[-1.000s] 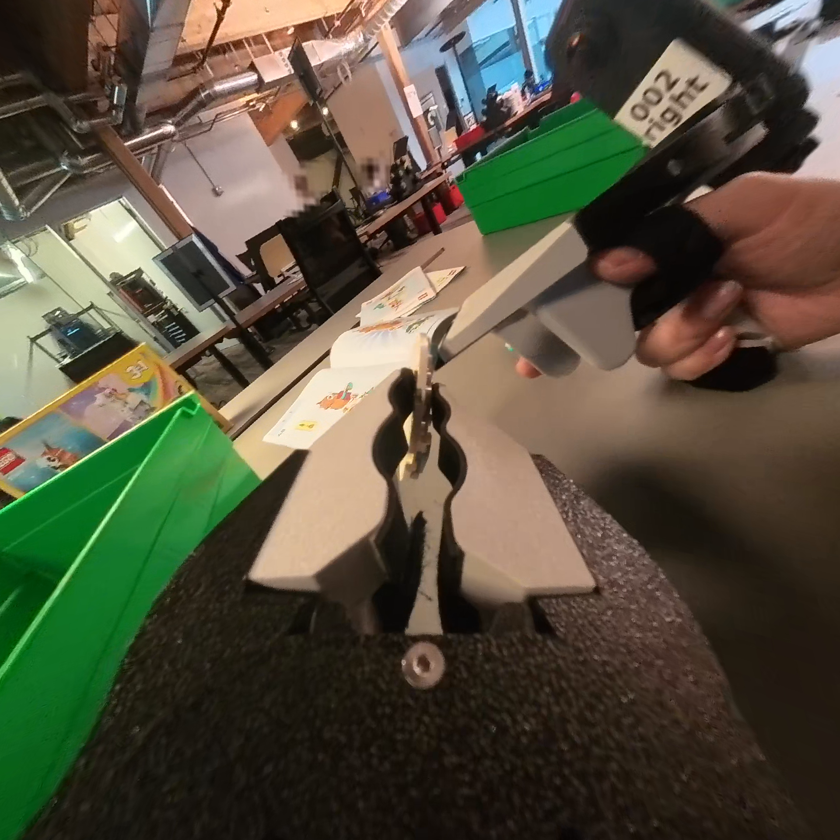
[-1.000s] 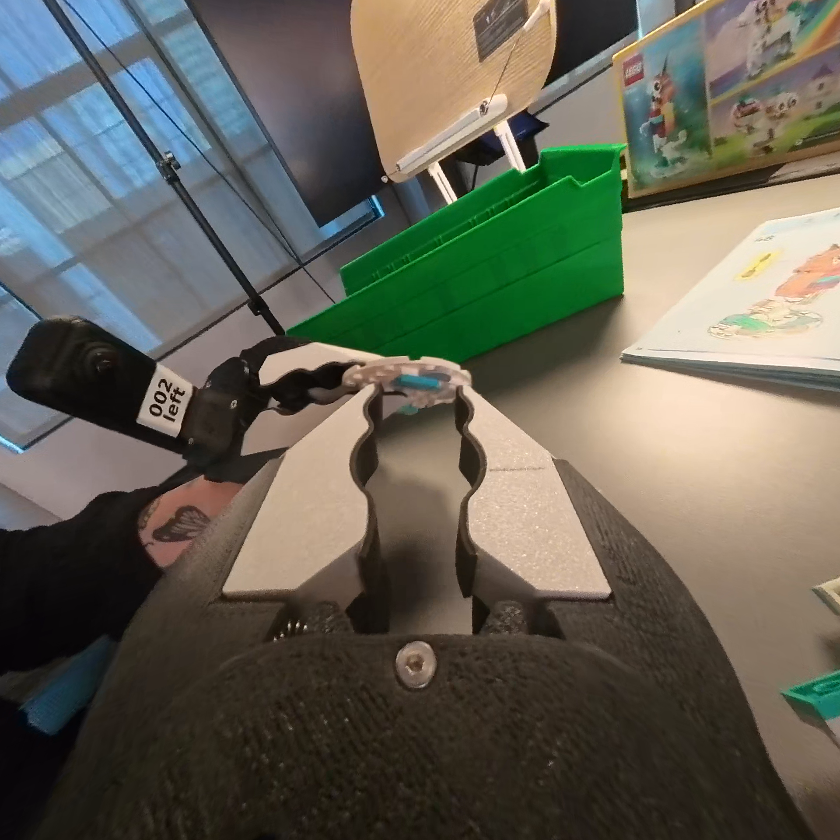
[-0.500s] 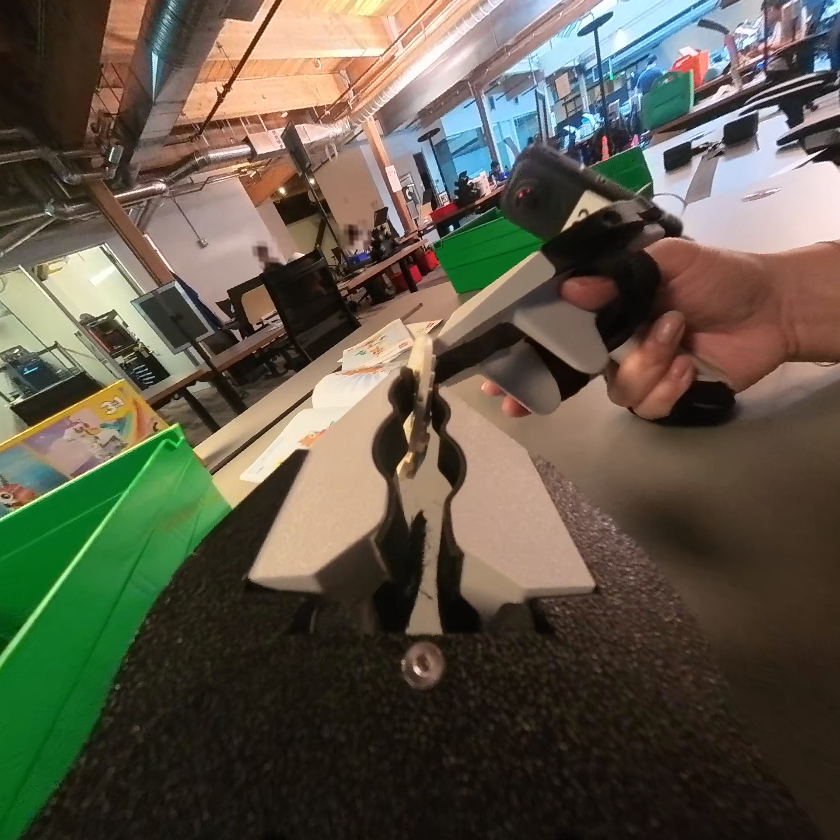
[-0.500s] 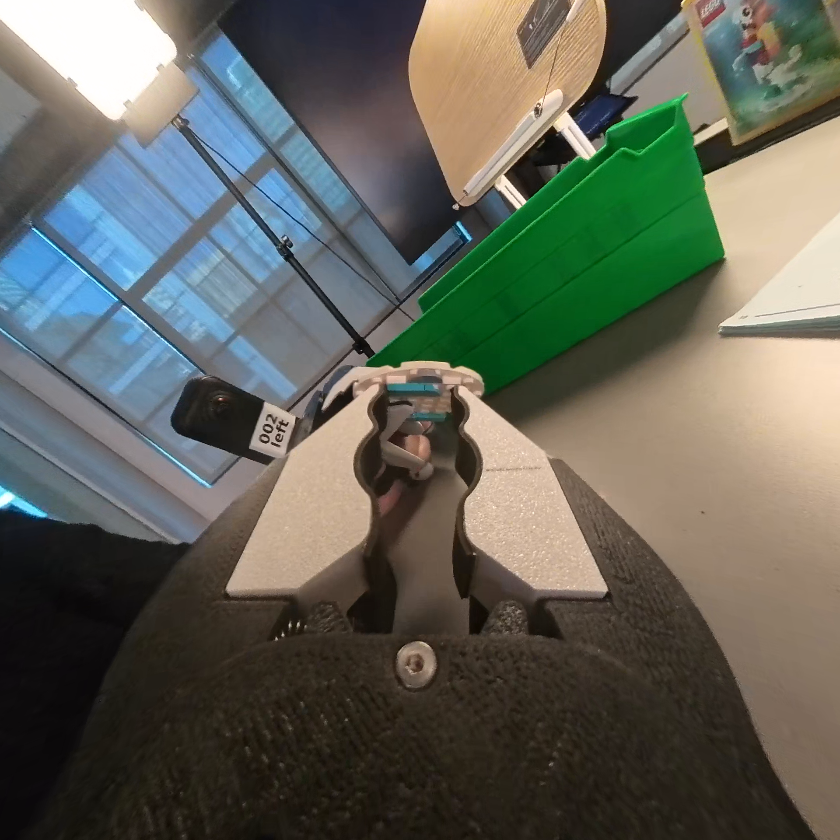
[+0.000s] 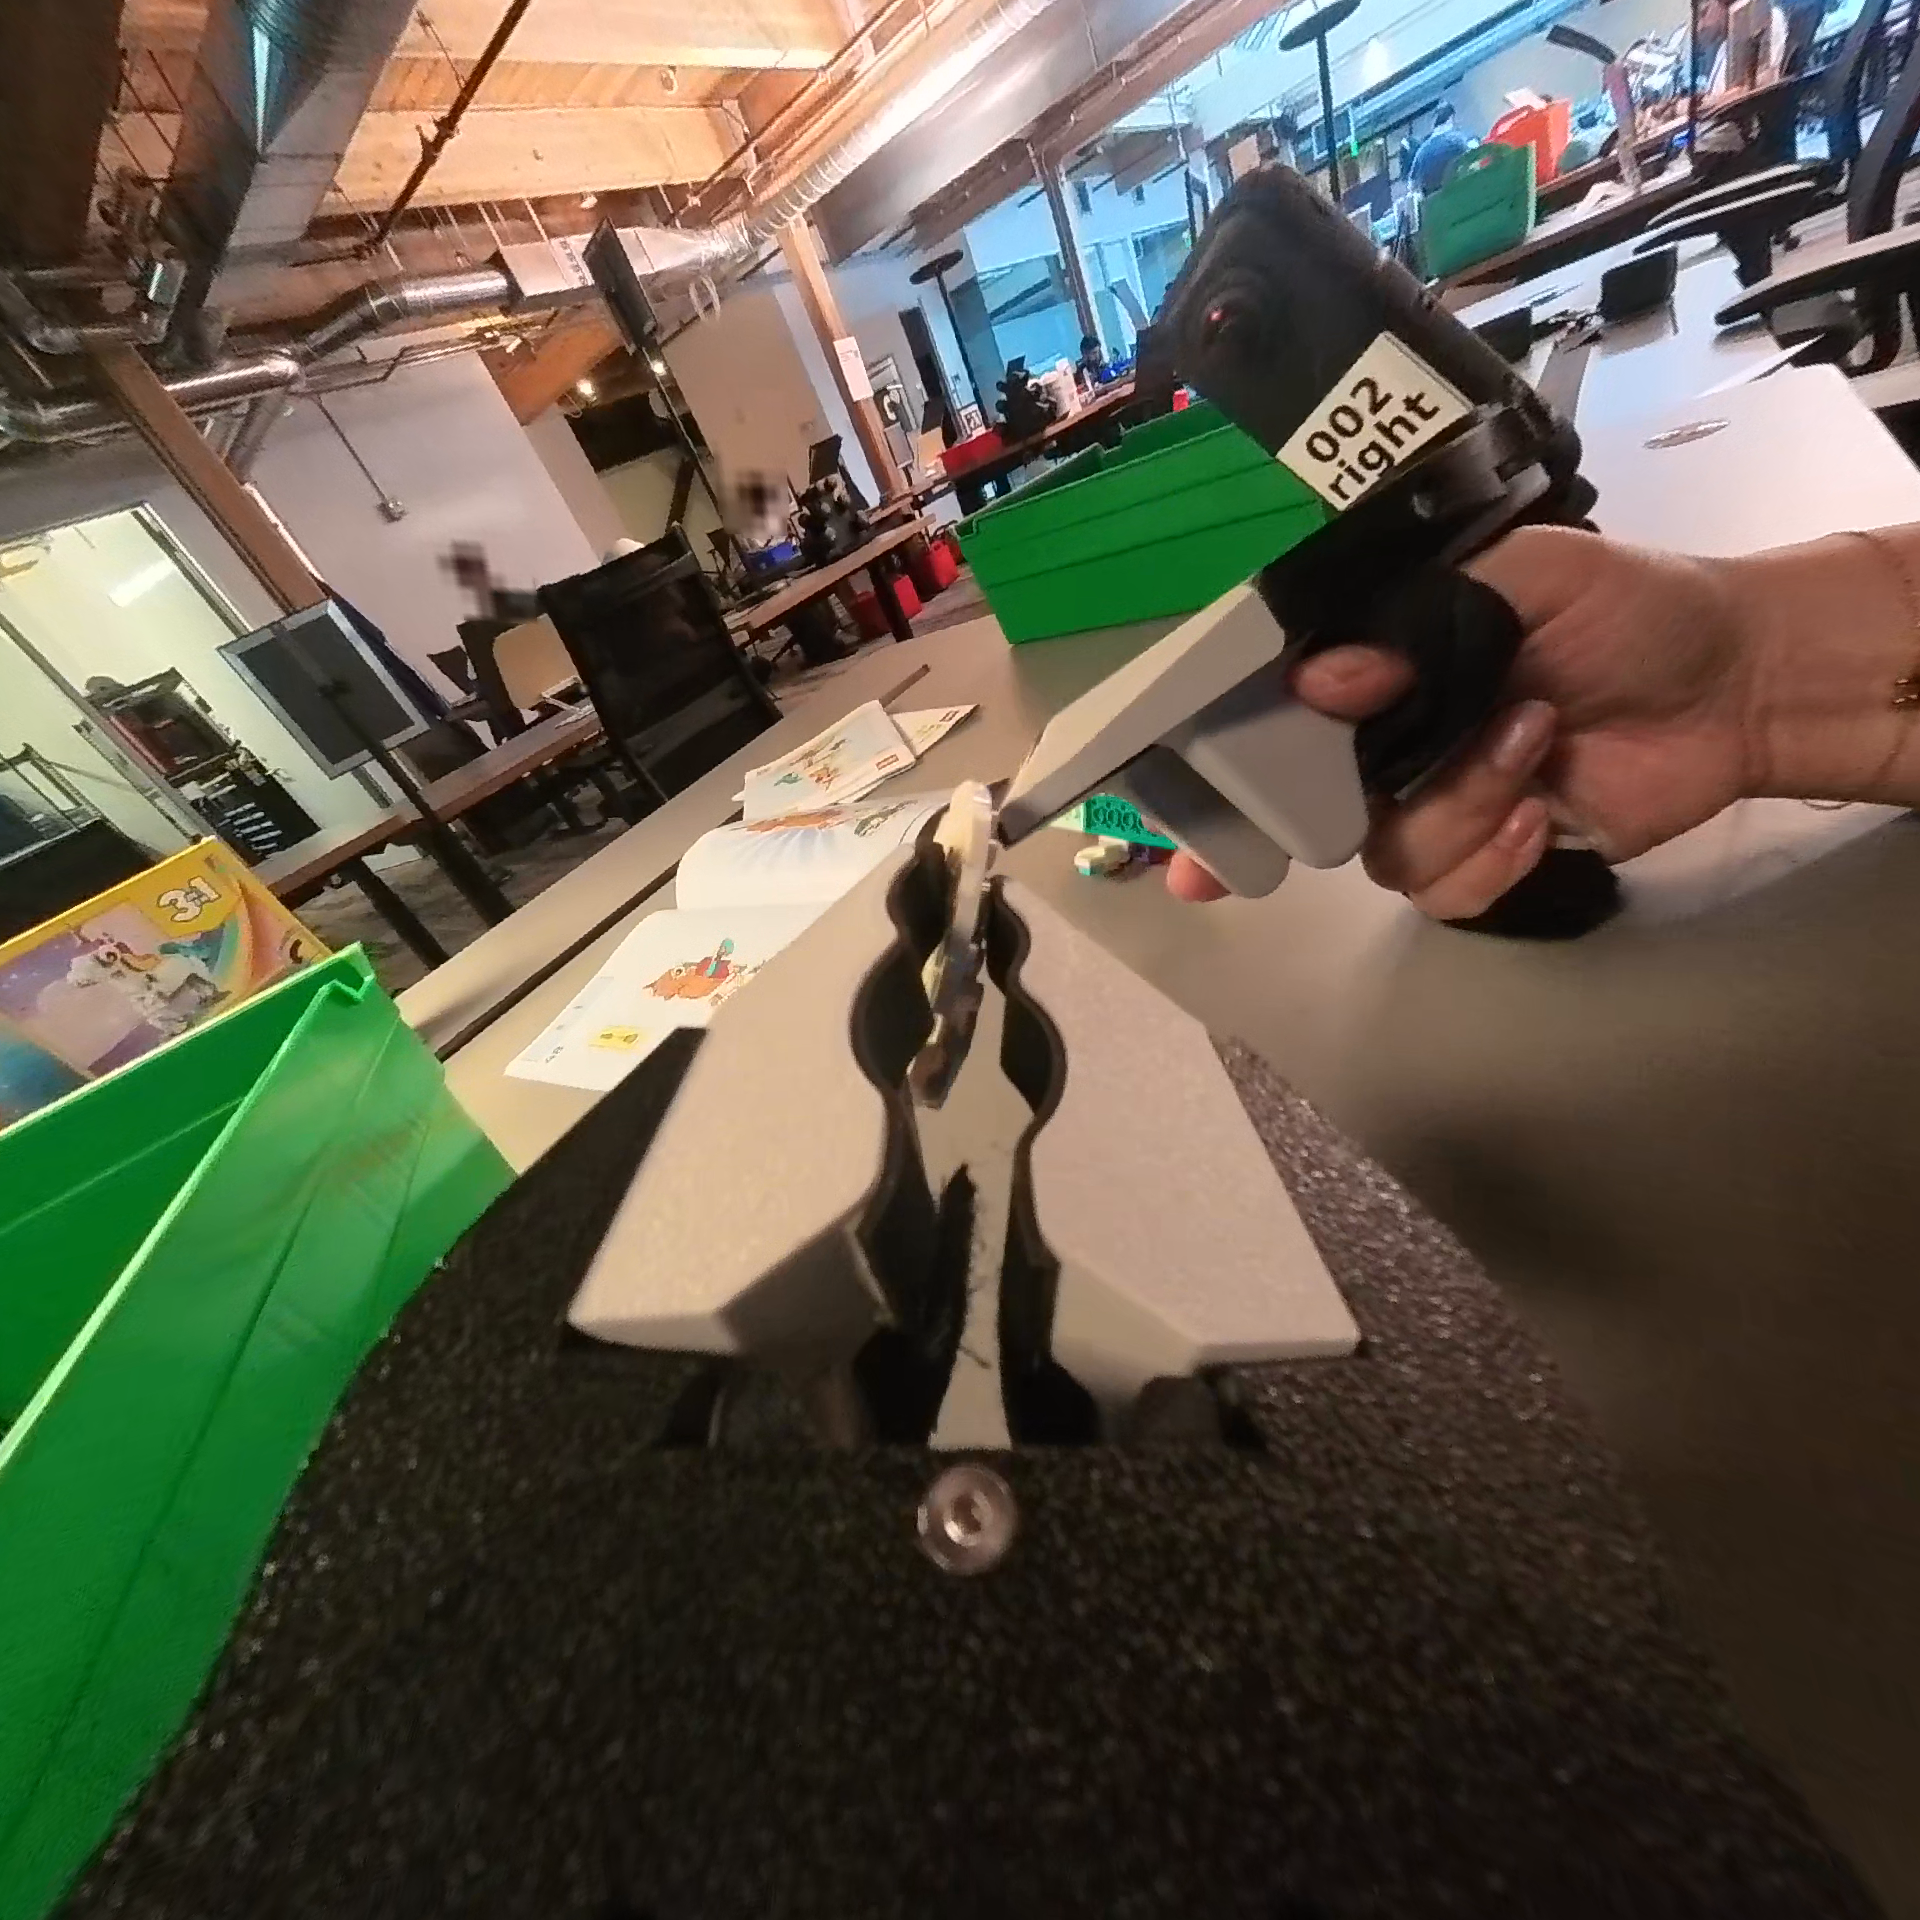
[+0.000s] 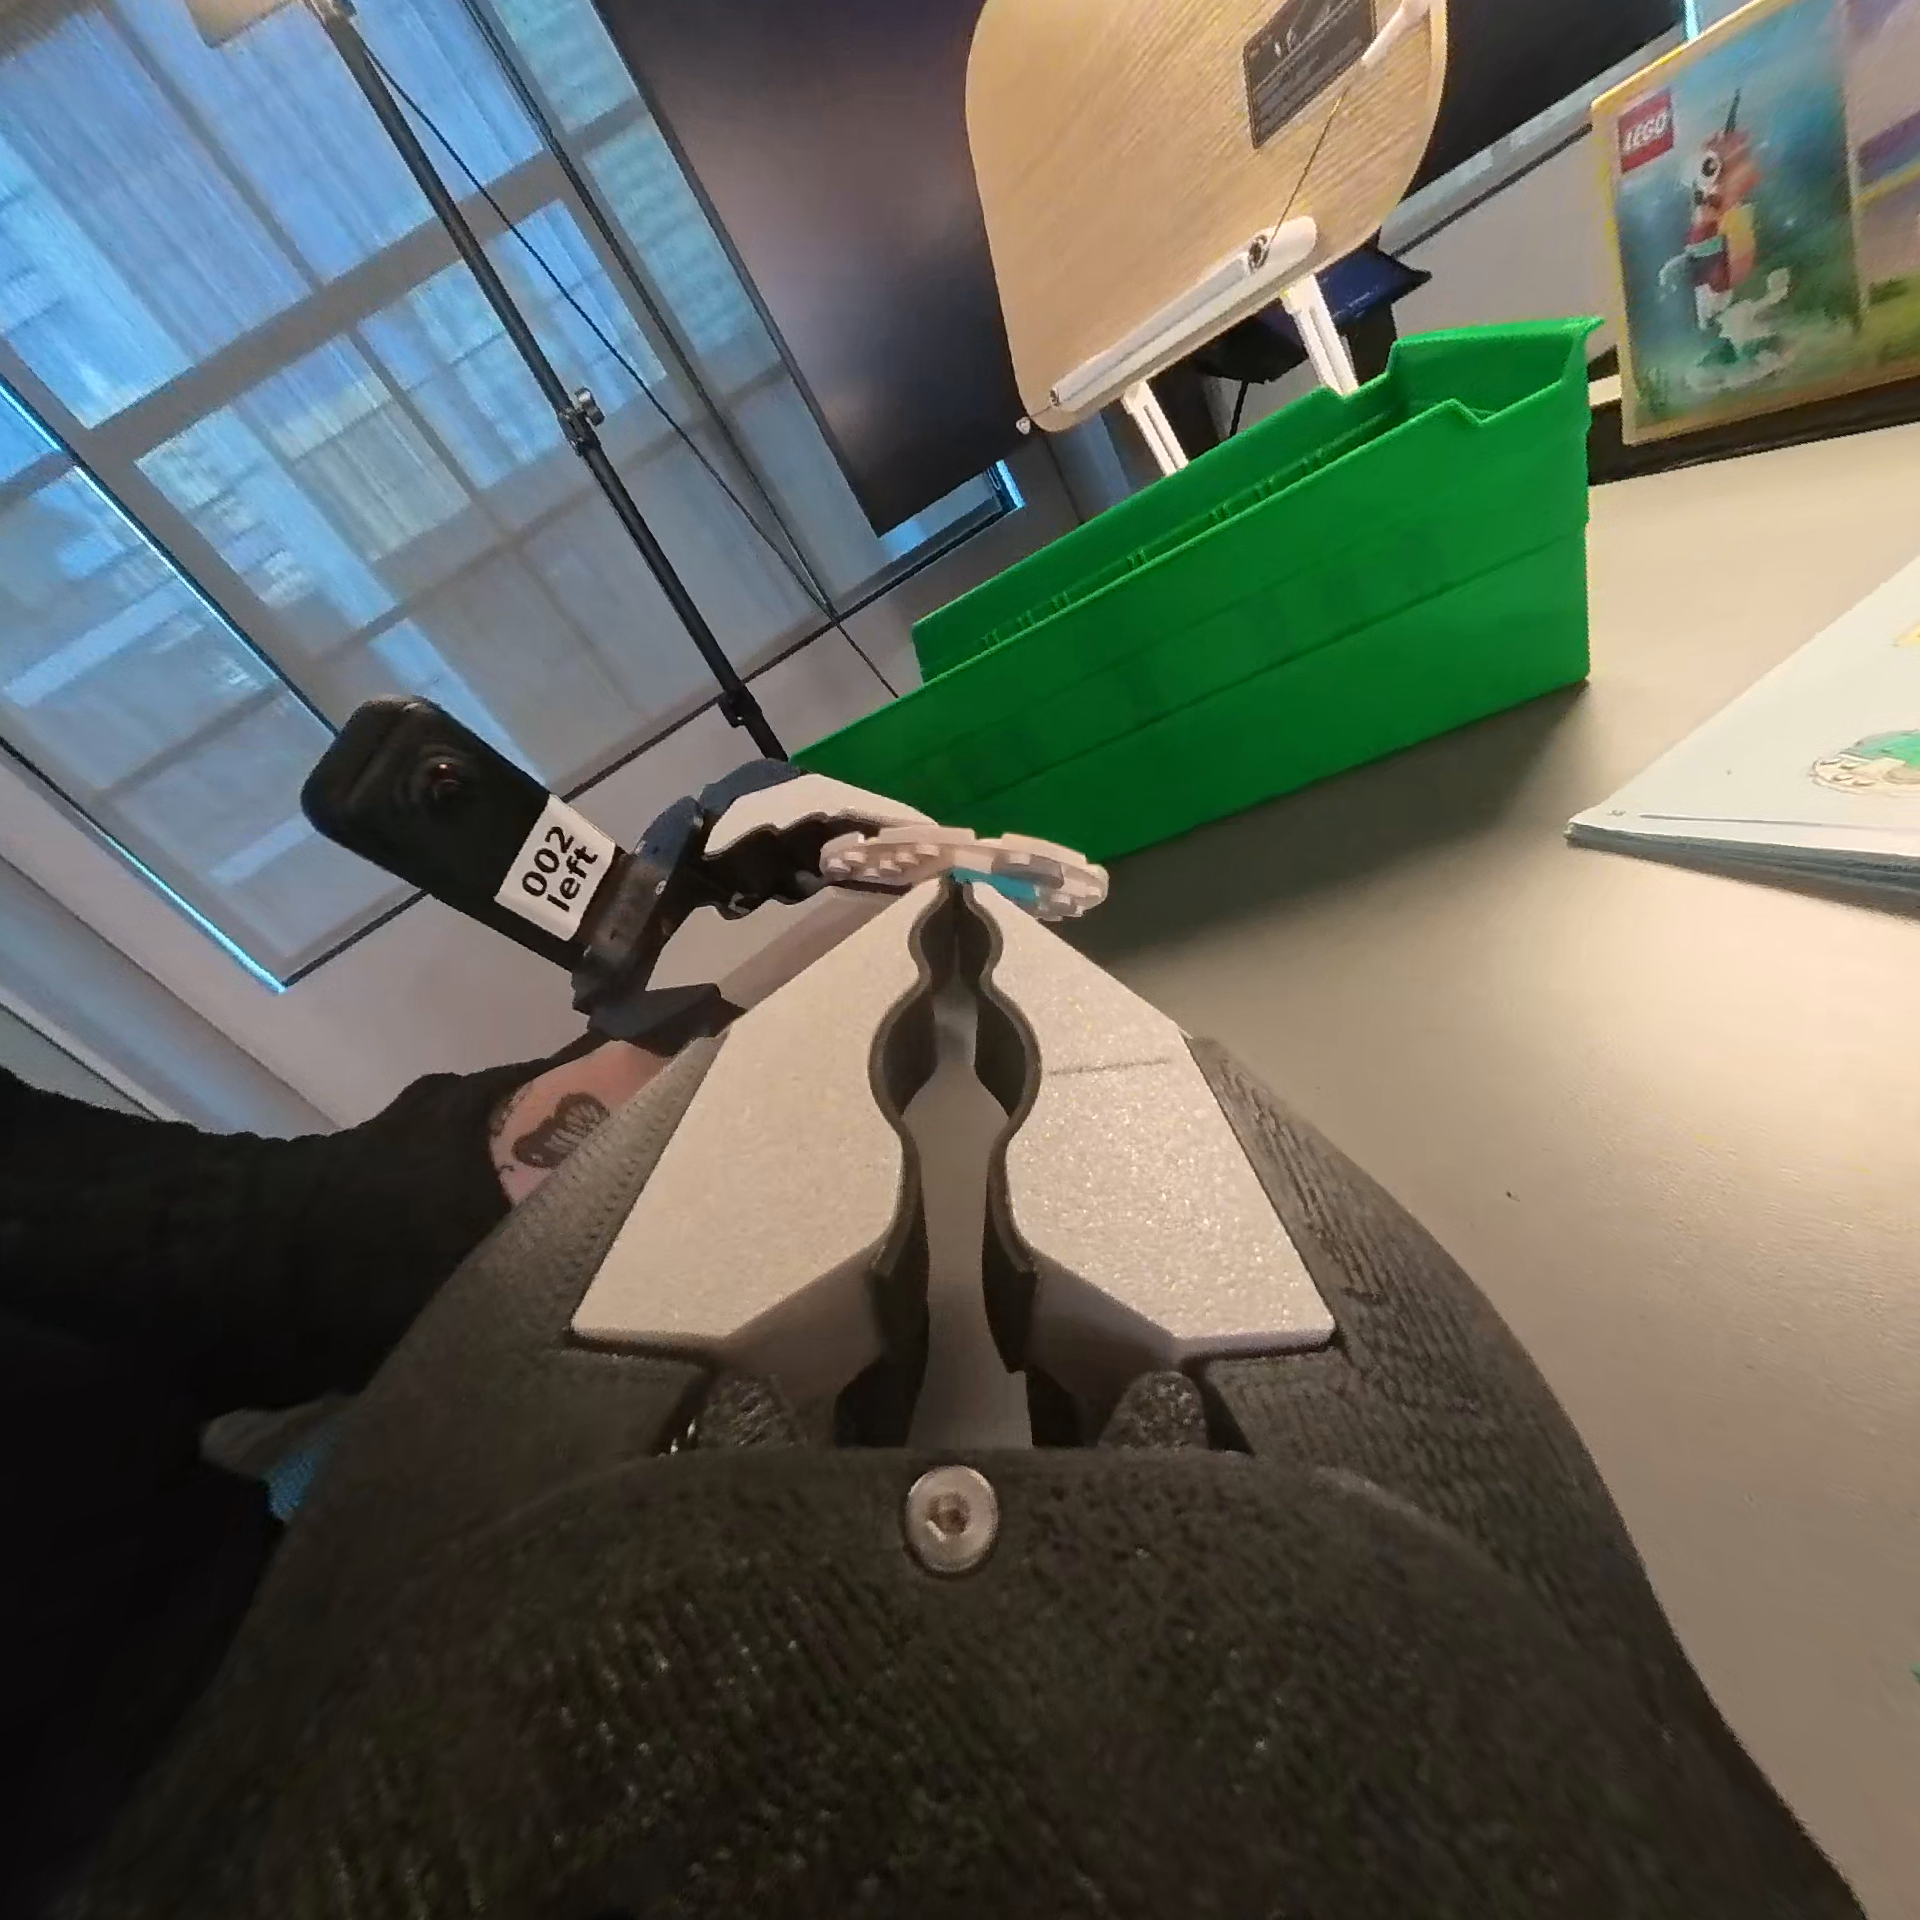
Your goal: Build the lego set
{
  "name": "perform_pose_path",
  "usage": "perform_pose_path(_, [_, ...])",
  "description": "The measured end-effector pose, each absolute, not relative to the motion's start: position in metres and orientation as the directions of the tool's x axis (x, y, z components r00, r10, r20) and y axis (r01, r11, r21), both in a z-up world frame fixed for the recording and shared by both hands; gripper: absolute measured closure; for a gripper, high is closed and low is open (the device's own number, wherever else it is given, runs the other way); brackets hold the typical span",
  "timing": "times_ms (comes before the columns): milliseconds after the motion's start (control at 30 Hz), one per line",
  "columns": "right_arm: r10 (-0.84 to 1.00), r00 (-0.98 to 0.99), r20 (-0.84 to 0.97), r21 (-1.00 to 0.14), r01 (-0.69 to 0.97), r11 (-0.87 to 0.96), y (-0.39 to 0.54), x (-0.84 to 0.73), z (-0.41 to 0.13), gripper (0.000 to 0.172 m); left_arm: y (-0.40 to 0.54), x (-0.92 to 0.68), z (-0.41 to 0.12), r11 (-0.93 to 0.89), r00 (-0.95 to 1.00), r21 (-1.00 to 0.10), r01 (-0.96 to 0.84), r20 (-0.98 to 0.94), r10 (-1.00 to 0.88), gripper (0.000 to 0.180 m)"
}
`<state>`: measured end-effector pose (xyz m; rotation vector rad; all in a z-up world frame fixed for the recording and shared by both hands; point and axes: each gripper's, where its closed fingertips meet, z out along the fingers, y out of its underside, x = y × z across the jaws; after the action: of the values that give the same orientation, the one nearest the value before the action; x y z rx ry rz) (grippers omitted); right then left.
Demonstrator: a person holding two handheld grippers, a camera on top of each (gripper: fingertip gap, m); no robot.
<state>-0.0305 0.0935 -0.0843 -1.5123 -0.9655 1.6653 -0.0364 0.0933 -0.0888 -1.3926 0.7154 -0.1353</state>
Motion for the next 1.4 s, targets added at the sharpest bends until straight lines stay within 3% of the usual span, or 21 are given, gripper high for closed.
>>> perform_pose_path(100, [0.880,0.020,-0.475,-0.874,0.103,-0.474,0.100,-0.036,-0.105,0.172,0.084,-0.028,-0.074,0.258,0.785,-0.949,-0.184,-0.300,-0.542,0.177])
perform_pose_path(367, [0.911,0.014,-0.411,-0.911,0.025,-0.411,0.100,-0.034,-0.093,0.172,0.101,-0.052,-0.083,0.174,0.853,-0.946,-0.275,-0.323,-0.410,0.176])
perform_pose_path(467, [0.980,0.128,-0.153,-0.988,-0.039,-0.149,0.106,-0.030,-0.078,0.148,0.110,-0.059,-0.094,0.078,0.867,-0.954,-0.291,-0.297,-0.401,0.176])
perform_pose_path(533, [0.966,0.221,0.133,-0.991,-0.001,0.136,0.106,-0.028,-0.075,0.144,0.116,-0.057,-0.105,-0.038,0.866,-0.965,-0.258,-0.214,-0.452,0.176])
perform_pose_path(667, [0.713,0.243,0.658,-0.753,0.219,0.620,0.102,-0.031,-0.089,0.142,0.126,-0.045,-0.123,-0.277,0.827,-0.952,-0.132,0.048,-0.559,0.176])
perform_pose_path(767, [0.537,0.221,0.814,-0.581,0.327,0.746,0.114,-0.029,-0.096,0.142,0.134,-0.046,-0.137,-0.380,0.809,-0.912,-0.156,0.103,-0.579,0.175])
perform_pose_path(1033, [0.433,0.051,0.900,-0.405,0.466,0.787,0.129,-0.035,-0.135,0.143,0.138,-0.042,-0.134,-0.415,0.792,-0.894,-0.168,0.128,-0.597,0.176])
perform_pose_path(1400, [0.309,0.027,0.951,-0.281,0.496,0.822,0.129,-0.039,-0.138,0.149,0.130,-0.037,-0.133,-0.425,0.759,-0.889,-0.174,0.154,-0.633,0.176])
